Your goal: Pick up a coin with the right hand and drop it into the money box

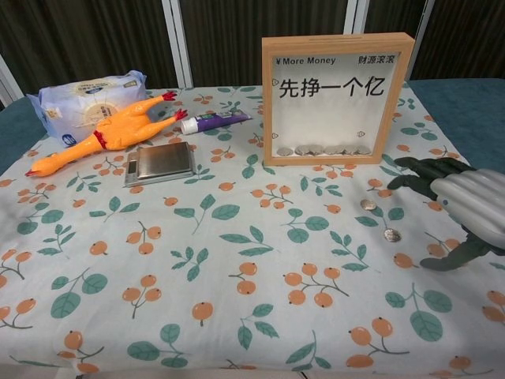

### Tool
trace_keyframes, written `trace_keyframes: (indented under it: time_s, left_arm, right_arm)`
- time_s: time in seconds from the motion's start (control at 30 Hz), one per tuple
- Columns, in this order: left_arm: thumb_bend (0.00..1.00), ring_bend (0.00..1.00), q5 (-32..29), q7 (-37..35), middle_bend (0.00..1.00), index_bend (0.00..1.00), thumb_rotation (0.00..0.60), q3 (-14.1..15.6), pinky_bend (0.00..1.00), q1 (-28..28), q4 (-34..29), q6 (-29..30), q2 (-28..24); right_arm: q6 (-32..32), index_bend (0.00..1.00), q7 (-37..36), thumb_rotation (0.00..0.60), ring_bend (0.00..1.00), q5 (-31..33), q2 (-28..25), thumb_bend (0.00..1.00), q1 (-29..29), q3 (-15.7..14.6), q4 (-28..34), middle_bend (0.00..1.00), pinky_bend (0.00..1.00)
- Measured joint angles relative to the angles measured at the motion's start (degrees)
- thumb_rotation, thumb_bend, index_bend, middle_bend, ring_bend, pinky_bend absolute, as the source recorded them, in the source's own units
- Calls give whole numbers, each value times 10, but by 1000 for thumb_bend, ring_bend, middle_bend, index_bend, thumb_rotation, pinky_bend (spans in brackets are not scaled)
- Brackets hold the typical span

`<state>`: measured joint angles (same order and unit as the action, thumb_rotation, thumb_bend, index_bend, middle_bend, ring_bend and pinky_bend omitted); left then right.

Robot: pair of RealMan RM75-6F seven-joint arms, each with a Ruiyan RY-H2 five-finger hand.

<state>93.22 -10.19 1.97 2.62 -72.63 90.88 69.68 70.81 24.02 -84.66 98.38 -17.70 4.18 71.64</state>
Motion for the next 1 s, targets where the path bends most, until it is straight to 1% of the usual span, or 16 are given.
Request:
trace_keyframes:
  time_s: [0.2, 0.37, 0.8, 1.0]
  left_arm:
    - [359, 0, 0, -1, 0, 0, 600, 1, 0, 1, 2, -3, 1]
    - [359, 0, -1, -3, 0, 0, 600, 0, 0, 1, 2, -3, 0]
    - [358, 0, -3, -5, 0, 0, 600, 0, 0, 1, 6, -6, 1]
    - [358, 0, -5, -5, 0, 0, 600, 0, 0, 0, 8, -8, 1]
  right_arm:
    - [8, 485, -23, 600, 0, -4, 19, 307, -3, -2, -28, 0, 0]
    - [13, 528, -36, 600, 0, -8, 27, 348, -7, -3, -40, 0, 0]
    - [13, 566, -39, 600, 0, -4, 44, 405, -12, -5, -68, 0, 0]
    - [6, 572, -38, 600, 0, 2, 47, 410, -14, -6, -72, 0, 0]
